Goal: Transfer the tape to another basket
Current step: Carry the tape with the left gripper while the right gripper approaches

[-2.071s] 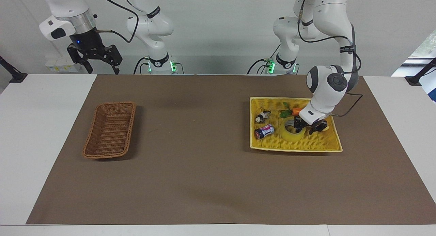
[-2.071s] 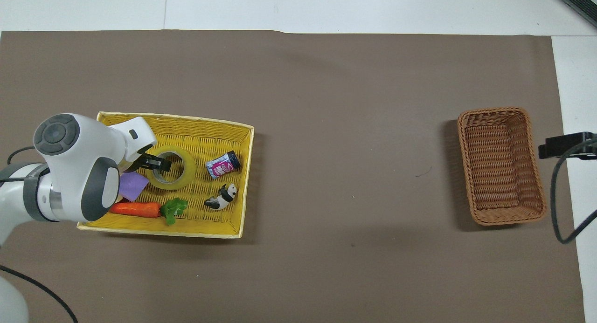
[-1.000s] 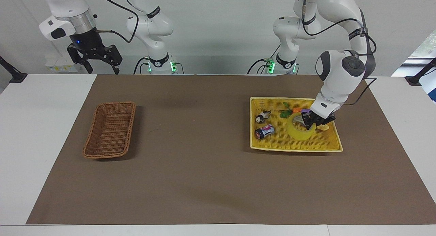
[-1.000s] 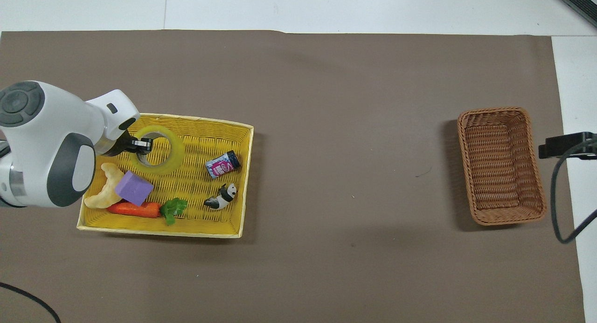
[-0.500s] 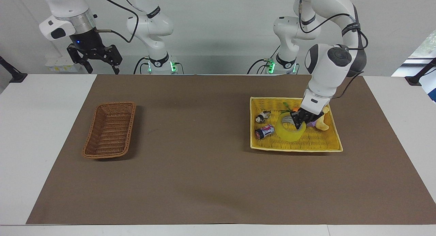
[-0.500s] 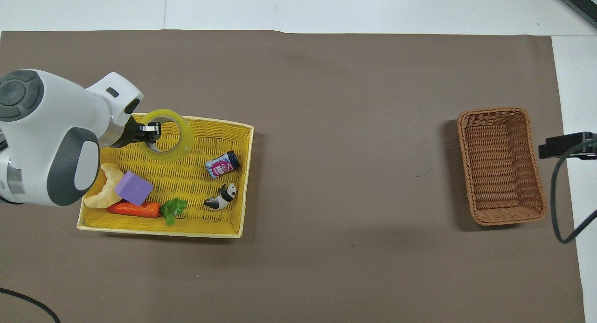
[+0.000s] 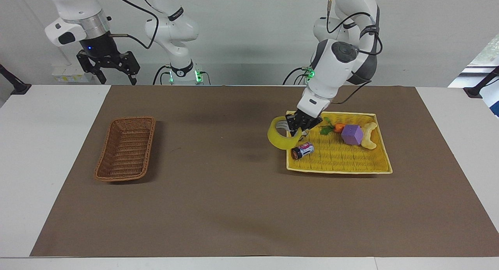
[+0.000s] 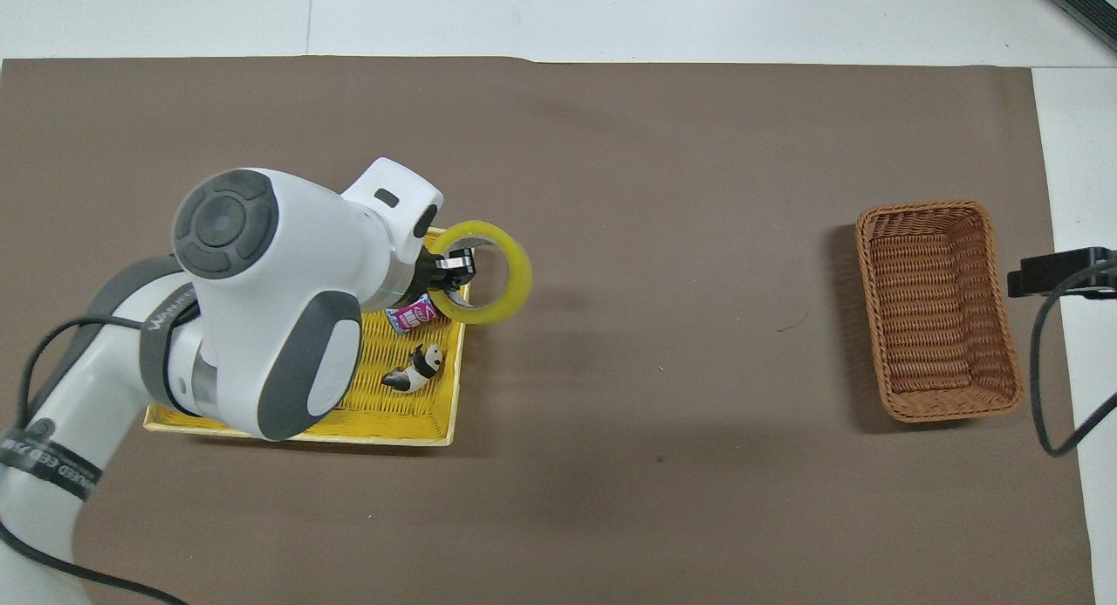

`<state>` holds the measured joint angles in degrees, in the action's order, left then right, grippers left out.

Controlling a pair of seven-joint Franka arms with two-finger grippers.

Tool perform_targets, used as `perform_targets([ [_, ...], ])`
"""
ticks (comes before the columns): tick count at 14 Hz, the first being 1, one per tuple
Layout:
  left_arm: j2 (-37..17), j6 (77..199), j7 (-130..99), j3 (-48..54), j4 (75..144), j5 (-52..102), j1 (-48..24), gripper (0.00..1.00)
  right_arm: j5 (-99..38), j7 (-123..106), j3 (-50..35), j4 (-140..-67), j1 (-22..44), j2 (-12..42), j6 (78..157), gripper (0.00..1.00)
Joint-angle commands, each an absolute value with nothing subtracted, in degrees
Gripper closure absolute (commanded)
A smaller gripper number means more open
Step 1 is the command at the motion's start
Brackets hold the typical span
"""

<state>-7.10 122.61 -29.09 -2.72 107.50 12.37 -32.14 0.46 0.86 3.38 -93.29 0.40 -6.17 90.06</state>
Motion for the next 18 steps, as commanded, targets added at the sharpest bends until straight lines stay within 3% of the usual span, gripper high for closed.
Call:
perform_targets([
  [1,-8.96,125.76,-29.97,-3.78,107.32,13.80,-36.64,1.00,-0.70,-1.14,3.25,-93.25,0.00,-6.68,89.56,0.00],
  [7,-10.46,136.64,-30.06,-3.60,107.93,26.42,-42.62,1.00,0.00,-0.62,1.32,-91.58,0.09,-7.99,83.85,0.00],
  [11,-10.72,148.51,-29.36,-3.34,109.51,30.14,-45.09,1.00,-0.97,-1.32,1.14,-95.97,0.17,-10.72,83.94,0.00],
  [14,-10.37,148.19,-27.61,-2.73,108.99,31.55,-44.21,1.00,-4.74,-0.71,0.44,-97.55,4.82,-10.20,85.77,0.00],
  [18,-10.90,138.46,-23.91,-2.55,105.66,38.12,-39.56,1.00,-11.67,1.67,0.44,-102.38,7.12,-9.23,95.61,0.00],
])
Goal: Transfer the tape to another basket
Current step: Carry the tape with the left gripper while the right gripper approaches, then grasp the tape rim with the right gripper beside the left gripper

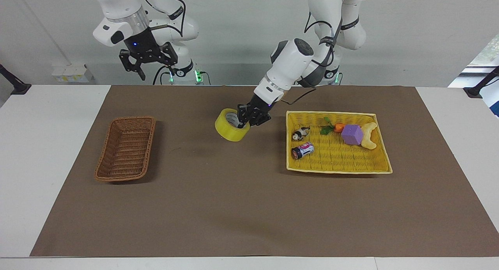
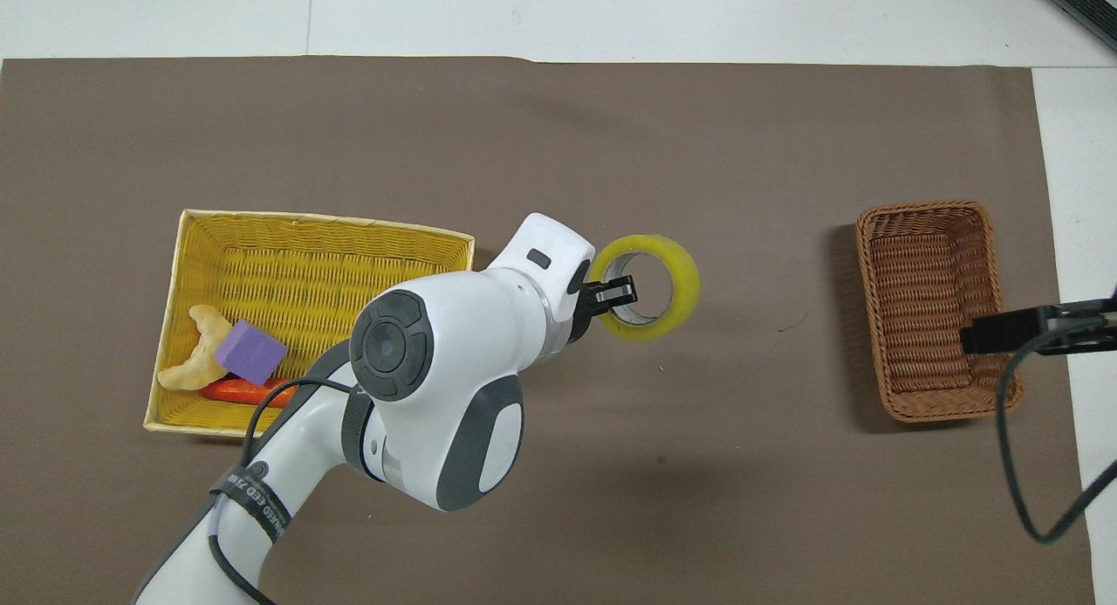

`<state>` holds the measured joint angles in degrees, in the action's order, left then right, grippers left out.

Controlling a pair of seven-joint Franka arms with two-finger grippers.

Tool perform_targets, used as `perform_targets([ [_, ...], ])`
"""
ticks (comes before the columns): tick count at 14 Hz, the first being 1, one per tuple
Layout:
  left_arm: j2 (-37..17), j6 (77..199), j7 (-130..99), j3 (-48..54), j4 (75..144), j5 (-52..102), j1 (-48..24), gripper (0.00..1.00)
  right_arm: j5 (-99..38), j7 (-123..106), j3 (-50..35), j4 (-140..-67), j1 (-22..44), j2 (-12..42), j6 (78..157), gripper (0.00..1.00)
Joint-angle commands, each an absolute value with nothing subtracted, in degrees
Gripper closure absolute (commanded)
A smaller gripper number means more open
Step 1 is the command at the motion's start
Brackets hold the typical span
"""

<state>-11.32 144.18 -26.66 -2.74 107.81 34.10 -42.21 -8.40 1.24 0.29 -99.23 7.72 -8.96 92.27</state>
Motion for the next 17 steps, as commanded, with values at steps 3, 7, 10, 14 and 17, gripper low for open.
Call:
perform_targets([
  [3,-11.34,130.90,-23.73,-2.46,103.46,41.04,-35.61,1.00,-15.20,1.32,0.35,-102.83,10.80,-5.47,101.40,0.00],
  [7,-7.92,126.83,-18.64,-1.49,103.09,46.04,-33.13,1.00,-22.56,2.90,0.35,-102.92,14.06,-1.06,107.66,0.00],
  [10,-6.86,128.14,-18.20,0.25,103.53,47.28,-34.36,1.00,-26.98,5.09,0.35,-103.01,14.85,0.18,109.15,0.00],
  [14,-5.98,129.02,-18.19,1.49,104.06,47.55,-35.24,1.00,-32.15,5.10,0.44,-102.05,14.07,1.22,109.69,0.00],
  [17,-6.32,129.55,-17.93,1.41,104.59,46.85,-35.60,1.00,-33.22,4.83,0.44,-101.08,13.71,1.76,109.69,0.00],
])
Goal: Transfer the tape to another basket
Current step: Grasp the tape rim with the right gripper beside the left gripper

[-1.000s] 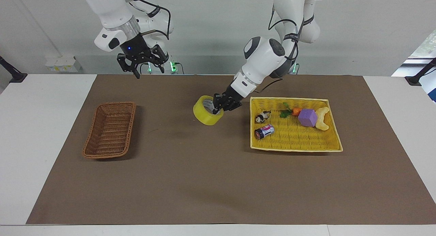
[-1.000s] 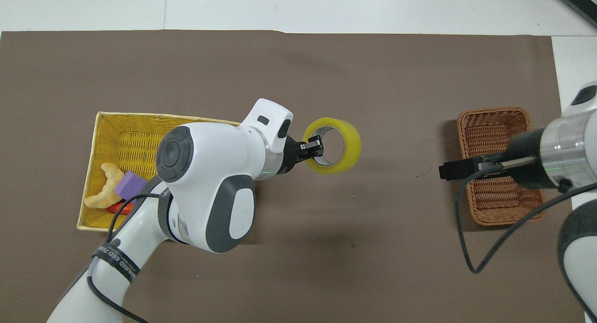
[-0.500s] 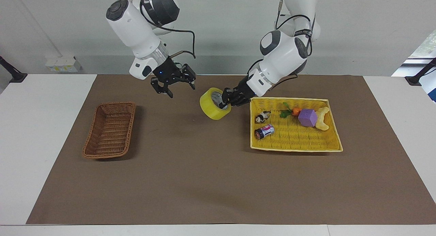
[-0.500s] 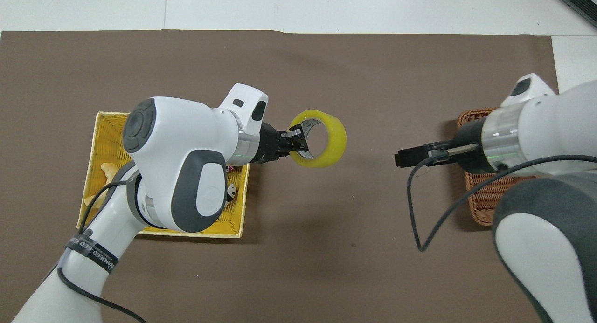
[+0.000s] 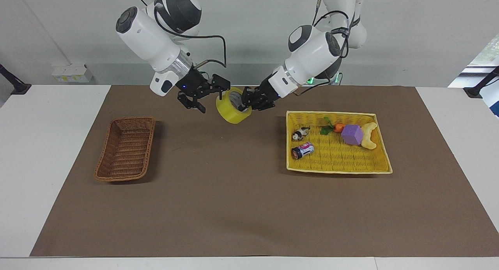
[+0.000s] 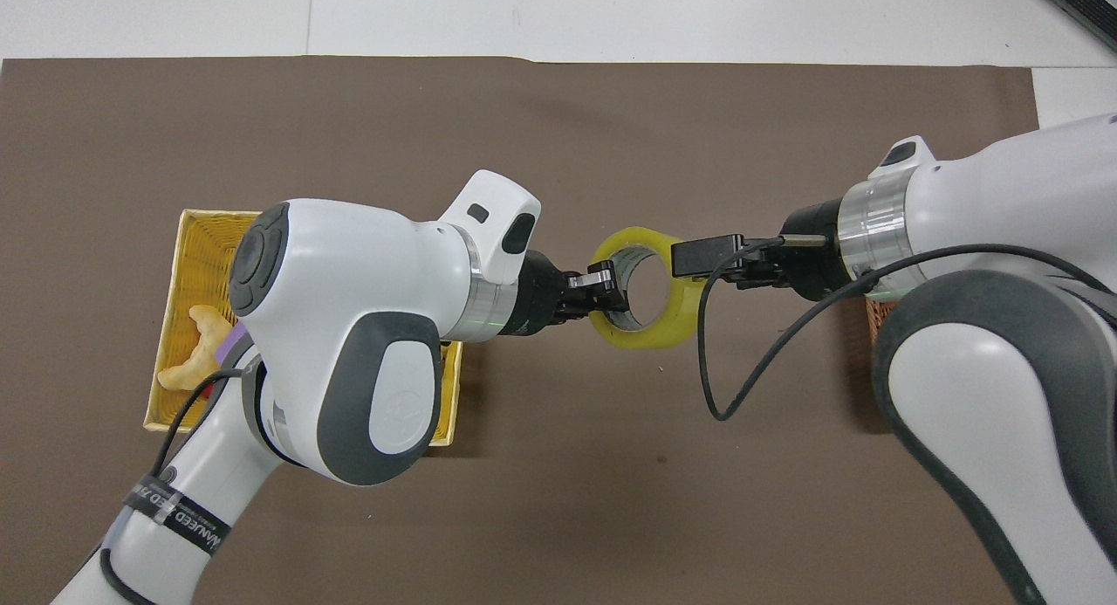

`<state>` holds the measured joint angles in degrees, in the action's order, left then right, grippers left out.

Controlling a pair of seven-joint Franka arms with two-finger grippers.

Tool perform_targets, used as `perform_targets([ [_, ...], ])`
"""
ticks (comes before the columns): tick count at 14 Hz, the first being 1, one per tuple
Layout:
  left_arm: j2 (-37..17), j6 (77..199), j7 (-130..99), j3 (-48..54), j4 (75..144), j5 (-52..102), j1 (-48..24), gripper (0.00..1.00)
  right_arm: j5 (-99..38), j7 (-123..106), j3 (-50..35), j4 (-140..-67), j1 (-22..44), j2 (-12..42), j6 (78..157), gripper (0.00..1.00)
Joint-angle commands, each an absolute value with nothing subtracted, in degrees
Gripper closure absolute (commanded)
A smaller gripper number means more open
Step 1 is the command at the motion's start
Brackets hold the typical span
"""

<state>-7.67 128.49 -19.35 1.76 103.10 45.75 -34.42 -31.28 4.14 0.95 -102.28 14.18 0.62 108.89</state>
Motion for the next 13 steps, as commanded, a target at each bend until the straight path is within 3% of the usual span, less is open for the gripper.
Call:
perform_targets([
  [1,-6.68,129.55,-17.84,1.41,104.76,46.67,-35.60,1.00,-33.48,4.92,0.44,-100.73,13.71,1.84,109.69,0.00],
  [10,-6.94,138.07,-20.04,1.58,104.68,47.37,-37.53,1.00,-32.08,4.40,0.62,-100.28,13.80,1.76,109.42,0.00],
  [11,-6.86,138.25,-20.04,1.58,104.59,47.55,-37.53,1.00,-32.08,4.13,0.62,-100.28,13.80,1.84,109.51,0.07],
  [13,-6.86,139.04,-20.04,1.58,104.59,47.64,-37.53,1.00,-32.08,4.22,0.62,-100.20,13.71,1.85,109.42,0.44],
])
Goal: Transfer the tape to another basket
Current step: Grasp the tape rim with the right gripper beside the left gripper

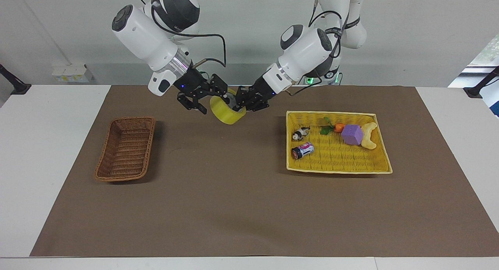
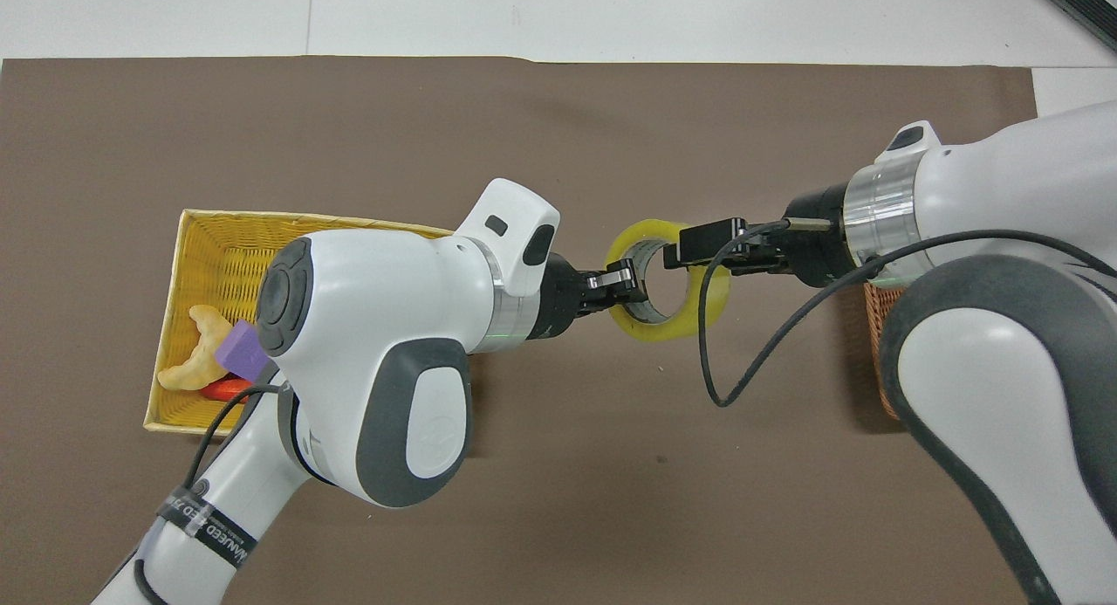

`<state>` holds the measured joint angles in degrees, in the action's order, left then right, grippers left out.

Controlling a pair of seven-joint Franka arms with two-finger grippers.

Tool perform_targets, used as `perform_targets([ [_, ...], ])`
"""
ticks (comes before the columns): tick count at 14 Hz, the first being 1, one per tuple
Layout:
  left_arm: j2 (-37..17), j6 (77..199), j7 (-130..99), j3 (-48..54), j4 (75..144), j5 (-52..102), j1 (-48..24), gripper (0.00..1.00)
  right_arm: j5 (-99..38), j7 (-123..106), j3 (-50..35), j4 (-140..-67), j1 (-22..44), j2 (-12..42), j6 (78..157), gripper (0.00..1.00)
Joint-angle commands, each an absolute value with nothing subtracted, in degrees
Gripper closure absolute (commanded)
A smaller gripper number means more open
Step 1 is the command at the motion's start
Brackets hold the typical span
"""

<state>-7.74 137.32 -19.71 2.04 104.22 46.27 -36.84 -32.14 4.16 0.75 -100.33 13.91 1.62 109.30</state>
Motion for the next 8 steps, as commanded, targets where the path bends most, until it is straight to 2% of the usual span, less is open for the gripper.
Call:
perform_targets([
  [1,-6.94,139.74,-20.04,1.67,104.59,47.64,-37.53,1.00,-31.73,4.22,0.62,-100.11,13.62,2.02,109.42,0.63],
  [3,-6.94,140.19,-19.60,1.85,104.59,47.55,-37.44,0.96,-31.11,4.48,0.62,-99.76,13.54,2.20,109.42,0.83],
  [4,-7.03,140.27,-19.60,1.85,104.50,47.46,-37.44,0.53,-31.11,4.40,0.62,-99.76,13.45,2.20,109.16,0.99],
  [7,-6.59,140.54,-20.74,1.85,104.33,47.72,-37.44,0.49,-30.42,4.48,0.62,-99.49,13.36,2.29,108.81,1.00],
  [8,-6.59,140.54,-20.92,1.76,104.33,47.64,-37.44,0.09,-29.98,4.40,0.62,-99.49,13.36,2.37,108.81,1.00],
])
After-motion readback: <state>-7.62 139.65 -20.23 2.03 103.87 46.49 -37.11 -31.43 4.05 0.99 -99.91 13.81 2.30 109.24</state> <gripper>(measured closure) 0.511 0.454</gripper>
